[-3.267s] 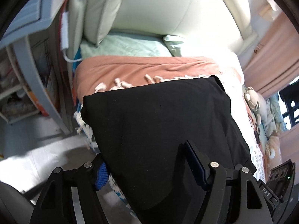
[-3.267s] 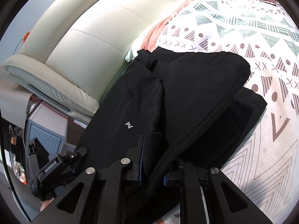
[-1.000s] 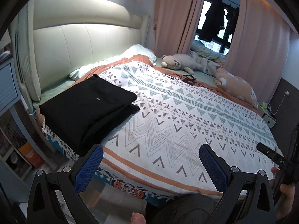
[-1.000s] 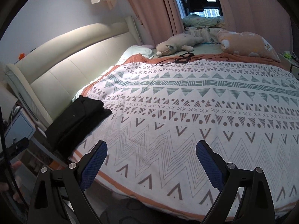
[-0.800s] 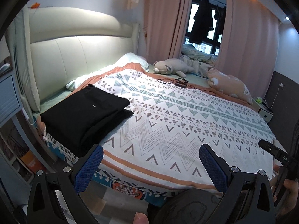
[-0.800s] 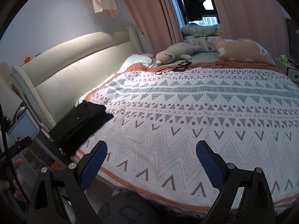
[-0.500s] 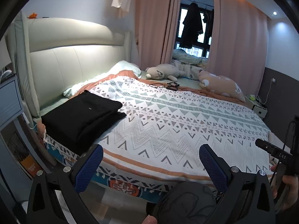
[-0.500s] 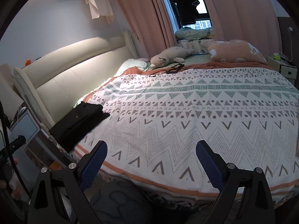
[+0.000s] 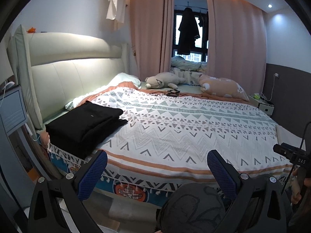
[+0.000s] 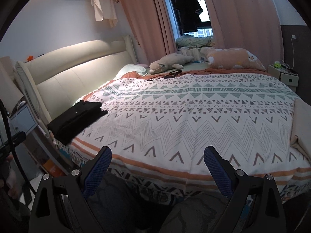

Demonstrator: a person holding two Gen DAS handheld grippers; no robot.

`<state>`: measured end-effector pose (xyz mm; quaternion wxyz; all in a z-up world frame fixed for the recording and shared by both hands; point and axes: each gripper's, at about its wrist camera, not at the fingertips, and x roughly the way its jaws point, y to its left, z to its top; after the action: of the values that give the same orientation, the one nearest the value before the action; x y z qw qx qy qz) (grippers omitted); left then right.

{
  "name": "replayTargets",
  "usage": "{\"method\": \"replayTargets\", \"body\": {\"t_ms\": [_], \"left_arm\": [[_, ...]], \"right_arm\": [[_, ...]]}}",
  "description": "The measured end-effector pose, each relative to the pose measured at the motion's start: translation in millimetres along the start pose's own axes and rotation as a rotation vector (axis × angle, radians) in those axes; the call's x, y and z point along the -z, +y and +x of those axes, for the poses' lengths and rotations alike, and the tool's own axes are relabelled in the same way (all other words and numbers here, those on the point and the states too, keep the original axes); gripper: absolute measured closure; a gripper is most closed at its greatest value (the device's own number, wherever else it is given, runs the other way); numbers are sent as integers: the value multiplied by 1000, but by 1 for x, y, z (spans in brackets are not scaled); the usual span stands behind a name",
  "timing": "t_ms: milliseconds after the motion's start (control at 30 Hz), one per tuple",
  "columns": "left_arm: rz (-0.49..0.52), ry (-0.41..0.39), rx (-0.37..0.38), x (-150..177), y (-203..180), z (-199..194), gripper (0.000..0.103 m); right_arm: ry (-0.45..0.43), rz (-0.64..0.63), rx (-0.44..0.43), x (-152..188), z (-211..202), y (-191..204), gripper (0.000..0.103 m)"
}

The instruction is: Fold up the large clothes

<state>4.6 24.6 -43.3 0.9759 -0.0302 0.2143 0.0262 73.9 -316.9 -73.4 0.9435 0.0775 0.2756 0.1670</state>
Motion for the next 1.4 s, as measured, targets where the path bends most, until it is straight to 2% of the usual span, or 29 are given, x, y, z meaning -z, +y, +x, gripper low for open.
{"method": "replayTargets", "body": {"t_ms": [100,300,833,1400], "left_arm": [[8,-2,15,3,-2,-4,1],[11,1,19,7,-1,-10,1],[-4,-15,7,8,9,-19,1],[-27,-34,6,4,14,-24,1]], "right_arm": [[7,-11,47,7,-5,3,7],[7,-48,68,9,-13,18,7],[7,-40,53,6,-11,33,7],[0,-20,57,0,-13,25,7]]}}
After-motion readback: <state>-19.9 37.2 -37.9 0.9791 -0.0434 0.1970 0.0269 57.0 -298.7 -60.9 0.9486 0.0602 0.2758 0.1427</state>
